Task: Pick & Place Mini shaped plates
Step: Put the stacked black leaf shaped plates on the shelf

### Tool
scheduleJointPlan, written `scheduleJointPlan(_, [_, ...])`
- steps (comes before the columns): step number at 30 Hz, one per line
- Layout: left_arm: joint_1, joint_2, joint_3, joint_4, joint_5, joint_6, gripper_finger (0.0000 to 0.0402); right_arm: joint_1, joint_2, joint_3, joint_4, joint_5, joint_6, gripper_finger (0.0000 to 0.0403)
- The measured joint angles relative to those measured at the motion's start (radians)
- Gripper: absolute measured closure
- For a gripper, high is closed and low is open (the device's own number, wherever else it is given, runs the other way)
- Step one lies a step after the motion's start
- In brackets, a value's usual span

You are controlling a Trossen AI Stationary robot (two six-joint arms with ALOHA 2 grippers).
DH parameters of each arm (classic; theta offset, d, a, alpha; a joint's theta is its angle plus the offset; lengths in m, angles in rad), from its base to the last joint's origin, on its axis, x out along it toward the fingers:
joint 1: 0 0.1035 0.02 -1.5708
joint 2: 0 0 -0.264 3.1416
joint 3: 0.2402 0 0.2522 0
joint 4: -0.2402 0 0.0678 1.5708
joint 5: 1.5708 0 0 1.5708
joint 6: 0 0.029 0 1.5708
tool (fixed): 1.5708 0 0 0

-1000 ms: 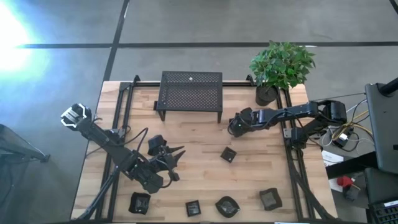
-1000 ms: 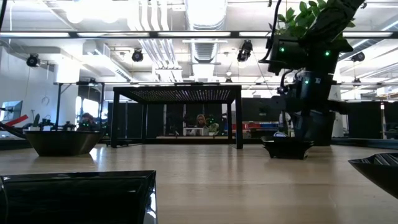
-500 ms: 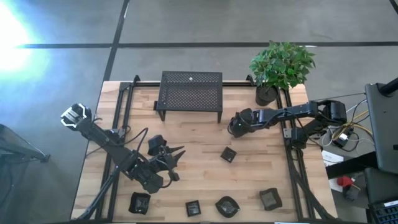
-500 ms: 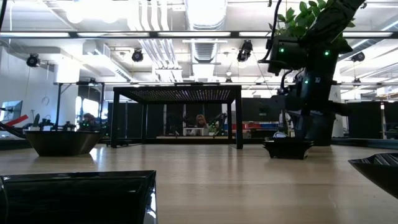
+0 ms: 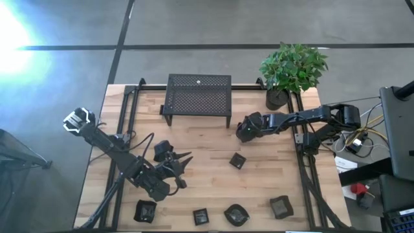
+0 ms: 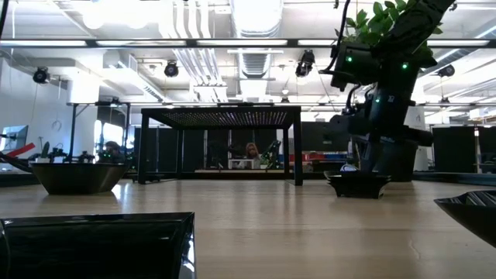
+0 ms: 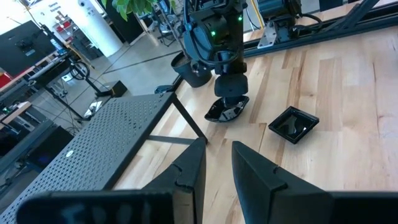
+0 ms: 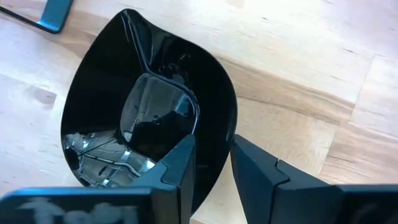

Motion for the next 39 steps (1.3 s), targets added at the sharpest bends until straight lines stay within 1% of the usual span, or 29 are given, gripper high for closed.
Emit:
scheduleJointPlan(16, [0.000, 0.000, 0.000, 0.000, 0.000, 0.000, 0.0323, 0.000, -0.001, -0.052, 0.076, 0.004, 0.058, 0.0319])
scheduleJointPlan(19, [0.000, 0.000, 0.000, 0.000, 0.000, 0.000, 0.0323, 0.000, -0.001, -0.053, 0.076, 0.006, 0.056, 0.0341])
scheduleJointPlan(23, [0.000, 0.000, 0.000, 0.000, 0.000, 0.000, 0.0323, 0.000, -0.004, -0.052, 0.083, 0.010, 0.038, 0.0384])
scheduleJointPlan(29, [0.000, 0.000, 0.000, 0.000, 0.000, 0.000, 0.0323, 0.003, -0.007, -0.051, 0.086, 0.048, 0.005, 0.0393])
scheduleJointPlan(33, [0.000, 0.000, 0.000, 0.000, 0.000, 0.000, 0.0323, 0.002, -0.040, -0.054, 0.073, 0.049, -0.036, 0.0394])
scheduleJointPlan(39, [0.000, 0.000, 0.000, 0.000, 0.000, 0.000, 0.0323, 0.002, -0.136, -0.044, 0.035, 0.053, -0.082, 0.0395])
